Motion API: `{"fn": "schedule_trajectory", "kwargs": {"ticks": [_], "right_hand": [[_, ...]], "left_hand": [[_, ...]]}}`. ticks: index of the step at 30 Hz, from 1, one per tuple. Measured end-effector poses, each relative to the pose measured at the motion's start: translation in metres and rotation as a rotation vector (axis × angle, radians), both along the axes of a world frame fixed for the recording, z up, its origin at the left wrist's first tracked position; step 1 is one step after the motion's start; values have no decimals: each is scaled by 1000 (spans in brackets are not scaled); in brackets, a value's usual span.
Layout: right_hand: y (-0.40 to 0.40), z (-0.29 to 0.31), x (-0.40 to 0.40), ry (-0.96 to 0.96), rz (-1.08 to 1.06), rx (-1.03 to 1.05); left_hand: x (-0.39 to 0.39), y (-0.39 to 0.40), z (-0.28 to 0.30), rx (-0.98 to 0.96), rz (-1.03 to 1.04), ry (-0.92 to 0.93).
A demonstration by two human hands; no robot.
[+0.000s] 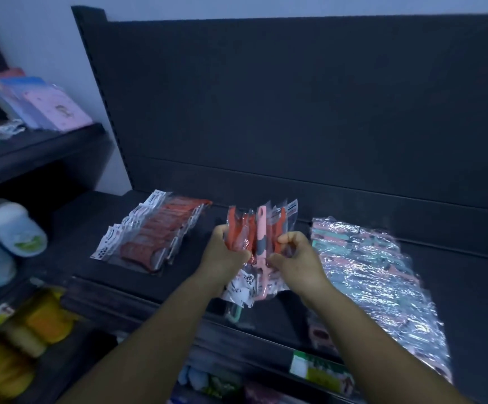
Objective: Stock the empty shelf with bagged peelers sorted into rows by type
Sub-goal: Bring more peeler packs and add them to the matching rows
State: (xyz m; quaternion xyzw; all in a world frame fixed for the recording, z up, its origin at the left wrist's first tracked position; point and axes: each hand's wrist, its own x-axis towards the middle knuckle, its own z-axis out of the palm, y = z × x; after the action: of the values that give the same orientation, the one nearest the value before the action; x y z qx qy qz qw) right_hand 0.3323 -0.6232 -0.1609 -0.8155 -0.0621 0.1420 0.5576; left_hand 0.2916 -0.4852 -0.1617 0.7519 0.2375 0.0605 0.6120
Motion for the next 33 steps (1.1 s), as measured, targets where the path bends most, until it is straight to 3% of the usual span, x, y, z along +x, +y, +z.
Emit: {"fn": "schedule_trajectory", "kwargs": {"ticks": [4,11,15,19,30,33], "right_hand": [[11,-14,10,-17,46,-129],[28,-19,17,-28,95,-402],[31,-18,22,-97,-86,-465],[34,-16,27,-129,-202,-377],[37,-14,39,-175,-338,-192],[42,-15,50,-172,-249,-273]], "left_hand": [[14,20,-19,110,-34,50],[35,52,-35,626,-67,213],[34,55,-34,785,-163,87],[34,58,-35,737,-324,103],[58,85,-20,434,-60,-136],[63,83,-19,425,-22,-133]]}}
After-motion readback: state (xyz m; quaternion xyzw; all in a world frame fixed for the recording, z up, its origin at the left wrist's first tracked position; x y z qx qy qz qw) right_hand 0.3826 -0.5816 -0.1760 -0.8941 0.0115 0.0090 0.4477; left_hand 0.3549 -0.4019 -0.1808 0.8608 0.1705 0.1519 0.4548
